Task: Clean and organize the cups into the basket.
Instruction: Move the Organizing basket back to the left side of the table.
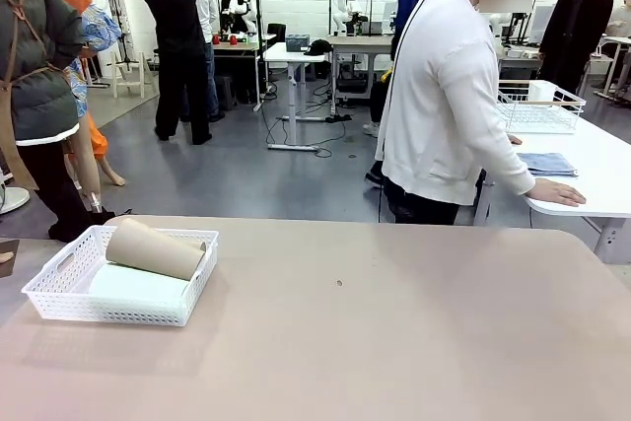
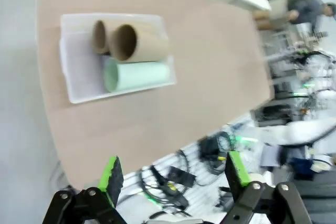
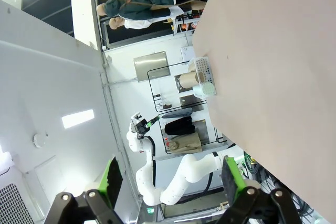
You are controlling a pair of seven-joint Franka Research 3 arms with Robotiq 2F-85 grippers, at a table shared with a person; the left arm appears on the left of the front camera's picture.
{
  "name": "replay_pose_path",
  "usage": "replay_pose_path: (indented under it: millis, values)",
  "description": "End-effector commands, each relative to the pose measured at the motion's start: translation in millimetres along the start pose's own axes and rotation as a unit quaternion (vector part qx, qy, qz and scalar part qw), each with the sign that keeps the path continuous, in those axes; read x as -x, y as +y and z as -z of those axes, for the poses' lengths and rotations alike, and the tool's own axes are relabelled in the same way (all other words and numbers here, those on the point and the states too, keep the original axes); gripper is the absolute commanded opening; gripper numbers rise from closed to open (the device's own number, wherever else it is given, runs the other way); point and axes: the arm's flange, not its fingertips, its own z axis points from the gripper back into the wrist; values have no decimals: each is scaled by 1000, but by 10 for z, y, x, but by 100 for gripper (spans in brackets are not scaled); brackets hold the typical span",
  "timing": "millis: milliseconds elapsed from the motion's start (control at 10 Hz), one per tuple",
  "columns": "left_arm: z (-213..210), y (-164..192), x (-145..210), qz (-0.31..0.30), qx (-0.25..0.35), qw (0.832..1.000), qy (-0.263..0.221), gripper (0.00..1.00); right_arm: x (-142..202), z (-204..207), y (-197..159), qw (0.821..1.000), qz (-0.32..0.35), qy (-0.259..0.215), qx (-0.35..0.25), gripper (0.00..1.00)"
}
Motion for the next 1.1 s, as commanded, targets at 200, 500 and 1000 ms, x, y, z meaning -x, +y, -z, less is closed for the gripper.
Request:
replay_pose_path:
  millis: [200, 500, 1000]
  values:
    - [-218, 1309, -447, -69, 240, 963, 102, 100, -2, 12, -8, 1000, -1, -6, -5, 100]
    - [-97, 2003, -449, -57, 260, 958, 104, 100, -2, 12, -8, 1000, -1, -6, -5, 100]
    - [-50, 1902, -450, -24, 246, 963, 104, 100, -2, 12, -8, 1000, -1, -6, -5, 100]
